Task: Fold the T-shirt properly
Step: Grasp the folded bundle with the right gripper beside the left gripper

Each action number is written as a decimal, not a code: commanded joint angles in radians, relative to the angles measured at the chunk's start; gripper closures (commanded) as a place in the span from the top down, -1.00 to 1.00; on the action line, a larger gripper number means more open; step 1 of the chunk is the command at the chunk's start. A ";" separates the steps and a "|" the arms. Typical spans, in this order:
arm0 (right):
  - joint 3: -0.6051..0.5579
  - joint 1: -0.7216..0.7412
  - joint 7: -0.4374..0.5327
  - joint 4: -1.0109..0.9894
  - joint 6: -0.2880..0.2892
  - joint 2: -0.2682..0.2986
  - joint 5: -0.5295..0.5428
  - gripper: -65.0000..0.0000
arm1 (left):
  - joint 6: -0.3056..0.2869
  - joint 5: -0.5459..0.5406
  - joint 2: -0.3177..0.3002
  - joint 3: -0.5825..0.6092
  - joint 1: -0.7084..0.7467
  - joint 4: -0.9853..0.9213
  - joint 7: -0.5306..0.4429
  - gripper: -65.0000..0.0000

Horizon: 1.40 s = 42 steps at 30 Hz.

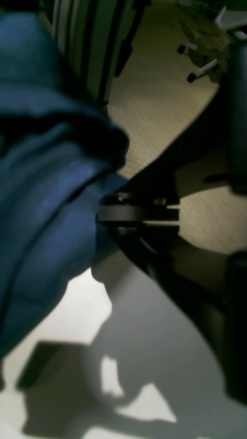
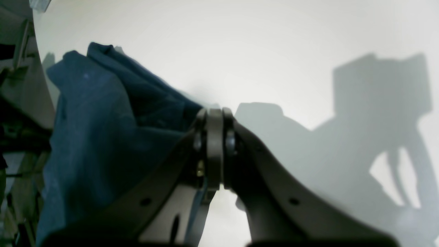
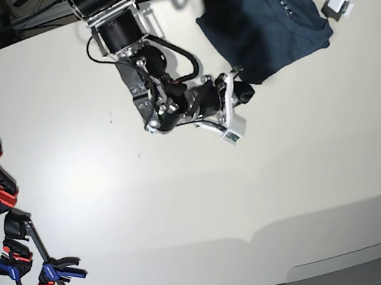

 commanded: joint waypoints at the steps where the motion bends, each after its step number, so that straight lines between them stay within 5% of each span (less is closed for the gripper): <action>1: 0.001 0.024 0.004 0.016 0.009 -0.008 0.024 -1.00 | -0.006 -0.013 -0.016 -0.006 -0.012 -0.007 -0.010 -1.00; 9: 0.039 0.024 -0.045 0.017 0.009 -0.008 0.024 -1.00 | -0.006 -0.013 -0.016 -0.006 -0.166 -0.094 -0.033 -1.00; 17: 0.257 0.024 -0.047 0.047 0.009 -0.008 0.042 -1.00 | -0.006 -0.012 -0.003 -0.004 -0.307 -0.137 -0.130 -1.00; 25: 0.395 0.024 -0.184 0.124 0.009 -0.008 0.370 -1.00 | -0.006 0.022 0.106 -0.004 -0.414 -0.184 -0.149 -1.00; 27: 0.360 0.024 -0.263 0.139 0.009 -0.008 0.514 -1.00 | -0.006 0.097 0.103 -0.004 -0.429 -0.184 -0.206 -1.00; 31: 0.208 0.024 -0.351 0.167 0.009 -0.009 0.688 -1.00 | 0.232 0.288 0.057 -0.007 -0.456 -0.184 -0.360 -1.00; 35: -0.001 0.023 -0.351 0.172 0.009 -0.017 0.701 -1.00 | 0.386 0.462 -0.003 -0.007 -0.458 -0.184 -0.433 -1.00; 42: -0.347 0.023 -0.351 0.172 0.009 -0.032 0.648 -1.00 | 0.469 0.538 -0.032 -0.007 -0.450 -0.188 -0.429 -1.00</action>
